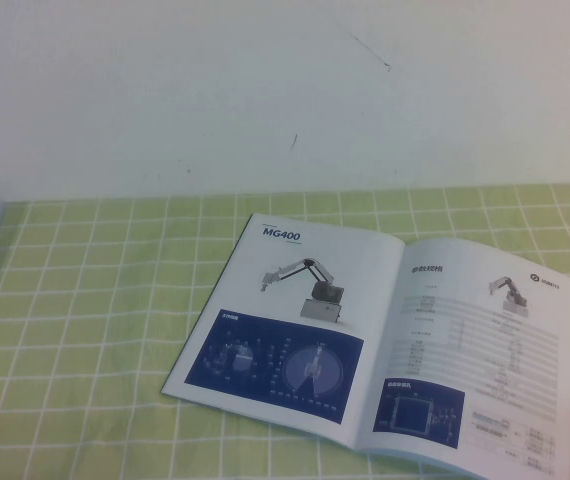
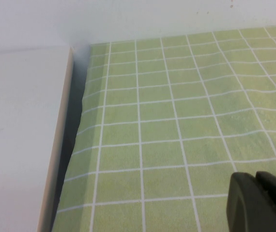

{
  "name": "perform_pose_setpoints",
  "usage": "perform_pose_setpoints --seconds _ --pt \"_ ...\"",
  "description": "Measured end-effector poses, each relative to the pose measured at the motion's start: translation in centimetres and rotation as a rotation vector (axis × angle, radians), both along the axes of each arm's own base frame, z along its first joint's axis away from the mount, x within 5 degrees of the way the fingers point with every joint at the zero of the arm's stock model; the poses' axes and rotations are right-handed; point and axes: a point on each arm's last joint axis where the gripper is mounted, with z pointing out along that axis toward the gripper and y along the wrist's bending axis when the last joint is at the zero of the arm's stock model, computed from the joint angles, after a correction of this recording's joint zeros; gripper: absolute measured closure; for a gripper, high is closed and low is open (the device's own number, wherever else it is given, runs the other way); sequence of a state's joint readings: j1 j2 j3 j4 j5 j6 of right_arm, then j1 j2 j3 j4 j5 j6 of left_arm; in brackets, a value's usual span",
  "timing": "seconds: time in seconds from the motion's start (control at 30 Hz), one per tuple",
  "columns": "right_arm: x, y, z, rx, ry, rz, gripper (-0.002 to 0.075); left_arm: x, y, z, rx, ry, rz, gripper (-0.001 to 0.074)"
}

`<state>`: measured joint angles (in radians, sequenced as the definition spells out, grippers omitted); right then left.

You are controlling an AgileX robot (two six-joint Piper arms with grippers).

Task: Close book
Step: 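Close the open booklet and leave it lying on the table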

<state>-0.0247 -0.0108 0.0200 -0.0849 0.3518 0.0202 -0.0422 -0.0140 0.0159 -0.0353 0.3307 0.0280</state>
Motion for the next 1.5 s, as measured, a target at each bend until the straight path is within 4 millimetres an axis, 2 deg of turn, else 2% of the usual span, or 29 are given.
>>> perform_pose_setpoints --seconds 1.07,1.2,1.3,1.5 --pt "0.0 0.0 0.0 0.000 0.000 0.000 0.0729 0.1 0.0 0.2 0.017 -0.025 -0.004 0.0738" --pt "0.0 -0.2 0.1 -0.063 -0.007 0.004 0.0729 0.3 0.0 1.0 0.013 -0.128 -0.001 0.0738" --pt "0.3 -0.1 0.5 -0.085 -0.082 0.011 0.0729 0.4 0.1 2.7 0.005 -0.317 0.006 0.0738" --pt "0.5 0.4 4.1 -0.106 -0.480 0.050 0.0729 -0.1 0.1 5.3 -0.006 -0.610 0.015 0.0738"
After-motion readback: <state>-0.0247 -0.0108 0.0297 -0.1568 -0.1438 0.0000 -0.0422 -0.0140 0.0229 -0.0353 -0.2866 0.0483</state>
